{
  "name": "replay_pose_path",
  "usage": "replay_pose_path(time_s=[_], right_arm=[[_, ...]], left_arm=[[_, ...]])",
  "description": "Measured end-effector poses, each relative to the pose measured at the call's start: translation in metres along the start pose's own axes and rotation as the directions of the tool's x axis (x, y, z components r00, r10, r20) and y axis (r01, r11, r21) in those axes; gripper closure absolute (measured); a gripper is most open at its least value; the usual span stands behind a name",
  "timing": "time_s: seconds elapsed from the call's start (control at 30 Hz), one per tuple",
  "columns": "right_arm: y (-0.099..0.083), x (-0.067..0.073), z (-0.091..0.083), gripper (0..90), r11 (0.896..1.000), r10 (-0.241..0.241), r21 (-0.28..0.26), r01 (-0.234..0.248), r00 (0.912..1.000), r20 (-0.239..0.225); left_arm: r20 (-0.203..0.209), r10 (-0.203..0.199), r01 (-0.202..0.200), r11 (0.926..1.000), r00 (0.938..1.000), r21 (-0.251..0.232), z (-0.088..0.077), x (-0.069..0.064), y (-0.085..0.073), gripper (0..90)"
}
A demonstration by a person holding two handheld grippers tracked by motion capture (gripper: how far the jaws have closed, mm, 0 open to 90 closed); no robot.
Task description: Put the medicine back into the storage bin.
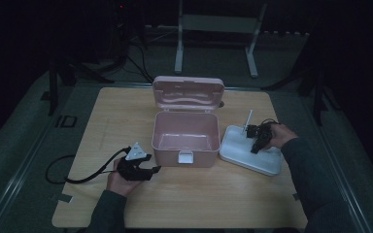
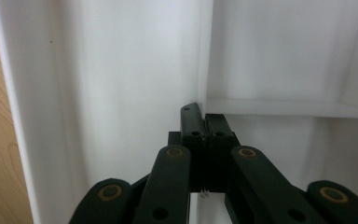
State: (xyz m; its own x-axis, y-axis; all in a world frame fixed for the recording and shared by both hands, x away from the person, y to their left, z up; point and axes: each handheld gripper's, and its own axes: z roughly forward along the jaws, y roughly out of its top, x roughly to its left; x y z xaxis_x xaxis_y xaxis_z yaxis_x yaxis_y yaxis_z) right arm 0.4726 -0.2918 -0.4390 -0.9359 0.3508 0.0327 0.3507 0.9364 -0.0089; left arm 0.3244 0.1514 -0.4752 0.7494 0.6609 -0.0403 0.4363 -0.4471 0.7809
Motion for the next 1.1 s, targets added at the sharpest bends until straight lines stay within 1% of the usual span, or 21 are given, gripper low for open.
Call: replay_pose_path(time_s=[0.1,0.33,0.4,0.47,0.5,0.63,0.67,0.77,0.8,0.93,1.0,1.1], right_arm=[[-0.001,0.0,-0.004,89.9,1.0,0.004,-0.006,-0.004,1.0,-0.001],[-0.003,0.003,-0.013,89.9,1.0,-0.018,-0.012,0.018,0.9998,-0.011],[-0.004,0.004,-0.016,89.9,1.0,-0.016,-0.02,0.016,0.9994,-0.031],[-0.007,0.002,-0.02,89.9,0.999,-0.01,-0.049,0.007,0.9985,-0.053],[-0.008,0.002,-0.022,89.9,0.999,-0.008,-0.052,0.005,0.9983,-0.057],[-0.011,0.003,-0.028,89.9,0.998,-0.014,-0.06,0.011,0.9984,-0.055],[-0.012,0.004,-0.032,89.9,0.998,-0.02,-0.059,0.017,0.9982,-0.056],[-0.014,0.004,-0.039,89.9,0.998,-0.017,-0.064,0.014,0.9988,-0.046],[-0.015,0.004,-0.042,89.9,0.998,-0.016,-0.064,0.013,0.9986,-0.05],[-0.016,0.005,-0.054,89.9,0.997,-0.025,-0.073,0.022,0.999,-0.038],[-0.017,0.006,-0.059,89.9,0.997,-0.026,-0.079,0.024,0.9991,-0.032],[-0.018,0.007,-0.067,89.9,0.994,-0.031,-0.106,0.026,0.9985,-0.045]], left_arm=[[0.0,-0.002,0.002,1.0,1.0,-0.002,0.0,0.0,0.0,38.6],[0.001,-0.002,0.002,1.0,1.0,-0.002,0.0,0.0,0.0,38.6],[0.001,-0.001,0.001,1.0,1.0,-0.001,0.0,0.0,0.0,38.6],[0.0,-0.002,0.002,1.0,1.0,-0.003,0.0,0.0,0.0,38.6],[0.0,-0.002,0.002,1.0,1.0,-0.003,0.0,0.0,0.0,38.6],[0.001,-0.001,0.001,1.0,1.0,0.0,0.0,0.0,0.0,38.6],[0.001,0.0,0.0,1.0,1.0,-0.001,0.0,0.0,0.0,38.6],[0.001,-0.002,0.002,1.0,1.0,-0.001,0.0,0.0,0.0,38.6],[0.001,-0.001,0.001,1.0,1.0,0.001,0.001,0.0,0.0,38.6],[0.0,0.0,0.0,1.0,1.0,0.001,0.0,0.0,0.0,38.6],[-0.001,0.0,0.0,1.0,1.0,0.0,0.0,0.0,0.0,38.6],[0.0,0.0,0.0,1.0,1.0,-0.001,0.0,0.0,0.0,38.6]])
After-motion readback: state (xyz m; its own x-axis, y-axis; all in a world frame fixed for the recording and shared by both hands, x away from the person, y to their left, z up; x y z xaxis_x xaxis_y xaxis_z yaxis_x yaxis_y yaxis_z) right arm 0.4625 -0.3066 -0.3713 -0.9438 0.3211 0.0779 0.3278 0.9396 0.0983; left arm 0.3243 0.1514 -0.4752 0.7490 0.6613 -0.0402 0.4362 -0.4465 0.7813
